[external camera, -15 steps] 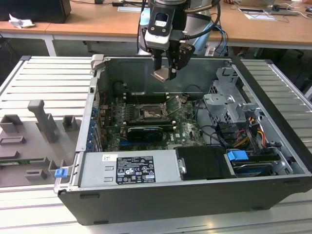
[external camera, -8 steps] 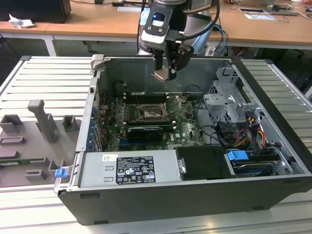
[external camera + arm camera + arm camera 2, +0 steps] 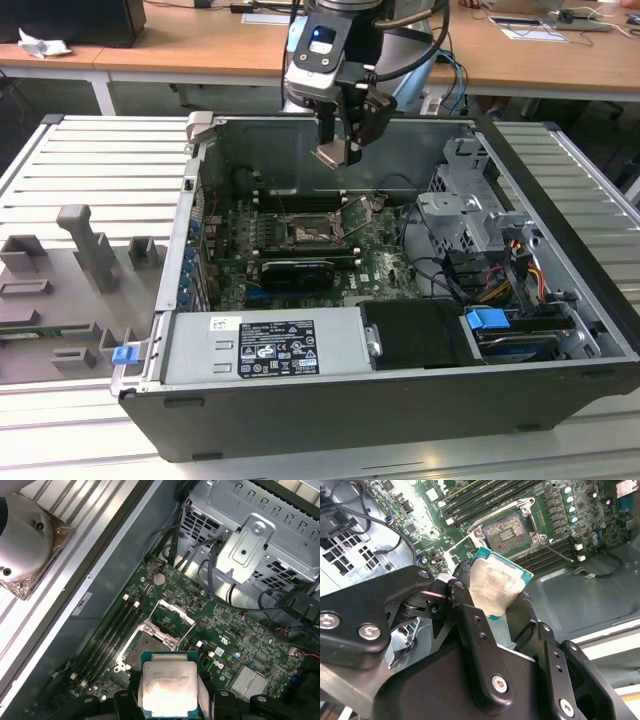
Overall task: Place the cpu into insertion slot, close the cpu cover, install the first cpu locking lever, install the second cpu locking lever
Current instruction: 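Place the cpu into insertion slot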
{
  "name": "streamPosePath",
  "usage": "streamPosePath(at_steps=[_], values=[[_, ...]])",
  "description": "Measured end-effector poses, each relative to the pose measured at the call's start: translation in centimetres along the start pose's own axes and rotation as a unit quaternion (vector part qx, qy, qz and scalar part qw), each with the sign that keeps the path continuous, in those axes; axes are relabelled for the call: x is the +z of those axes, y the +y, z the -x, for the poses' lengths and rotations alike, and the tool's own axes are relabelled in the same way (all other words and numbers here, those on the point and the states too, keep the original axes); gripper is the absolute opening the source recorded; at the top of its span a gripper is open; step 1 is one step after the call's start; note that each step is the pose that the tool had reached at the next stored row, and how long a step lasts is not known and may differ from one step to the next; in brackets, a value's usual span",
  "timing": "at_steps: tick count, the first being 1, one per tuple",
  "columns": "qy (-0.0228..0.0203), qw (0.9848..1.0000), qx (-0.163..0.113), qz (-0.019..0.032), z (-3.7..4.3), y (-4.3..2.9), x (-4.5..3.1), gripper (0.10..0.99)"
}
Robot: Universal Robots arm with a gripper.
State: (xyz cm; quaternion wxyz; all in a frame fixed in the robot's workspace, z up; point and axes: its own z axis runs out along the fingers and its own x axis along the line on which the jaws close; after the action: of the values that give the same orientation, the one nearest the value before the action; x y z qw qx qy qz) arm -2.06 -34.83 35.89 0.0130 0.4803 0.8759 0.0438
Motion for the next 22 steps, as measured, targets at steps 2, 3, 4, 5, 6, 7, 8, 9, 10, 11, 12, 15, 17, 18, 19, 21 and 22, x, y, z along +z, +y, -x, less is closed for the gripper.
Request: streamPosePath(at_steps=[2, 3, 4, 5, 6, 7, 8, 9, 10, 11, 12, 15, 17, 18, 19, 21, 22], values=[[-0.0006, 1.0000, 0.007, 0.0001, 0.00, 0.00, 0.01, 0.529], [-0.0009, 0.9999, 0.010, 0.0002, 0.00, 0.00, 0.01, 0.529], [-0.0014, 0.9999, 0.015, 0.0003, 0.00, 0.00, 0.03, 0.529], [-0.0018, 0.9998, 0.019, 0.0004, 0.00, 0.00, 0.04, 0.529], [-0.0023, 0.9997, 0.024, 0.0005, 0.00, 0.00, 0.06, 0.529], [-0.0033, 0.9994, 0.036, 0.0006, 0.00, -0.01, 0.09, 0.529], [-0.0041, 0.9990, 0.044, 0.0008, 0.00, -0.01, 0.10, 0.529], [-0.0047, 0.9987, 0.052, 0.0008, 0.00, -0.01, 0.12, 0.529], [-0.0054, 0.9982, 0.060, 0.0010, 0.00, -0.01, 0.13, 0.529], [-0.0060, 0.9978, 0.067, 0.0011, 0.00, -0.01, 0.14, 0.529], [-0.0074, 0.9966, 0.082, 0.0013, 0.00, -0.02, 0.16, 0.529], [-0.0125, 0.9901, 0.140, 0.0024, 0.00, -0.02, 0.24, 0.529], [-0.0119, 0.9867, 0.162, -0.0031, 0.00, -0.03, 0.34, 0.529], [-0.0095, 0.9850, 0.172, -0.0105, 0.01, -0.04, 0.48, 0.529], [-0.0085, 0.9839, 0.178, -0.0136, 0.01, -0.06, 0.65, 0.529], [-0.0082, 0.9833, 0.181, -0.0153, 0.02, -0.10, 1.04, 0.529], [-0.0080, 0.9833, 0.181, -0.0159, 0.02, -0.11, 1.22, 0.529]])
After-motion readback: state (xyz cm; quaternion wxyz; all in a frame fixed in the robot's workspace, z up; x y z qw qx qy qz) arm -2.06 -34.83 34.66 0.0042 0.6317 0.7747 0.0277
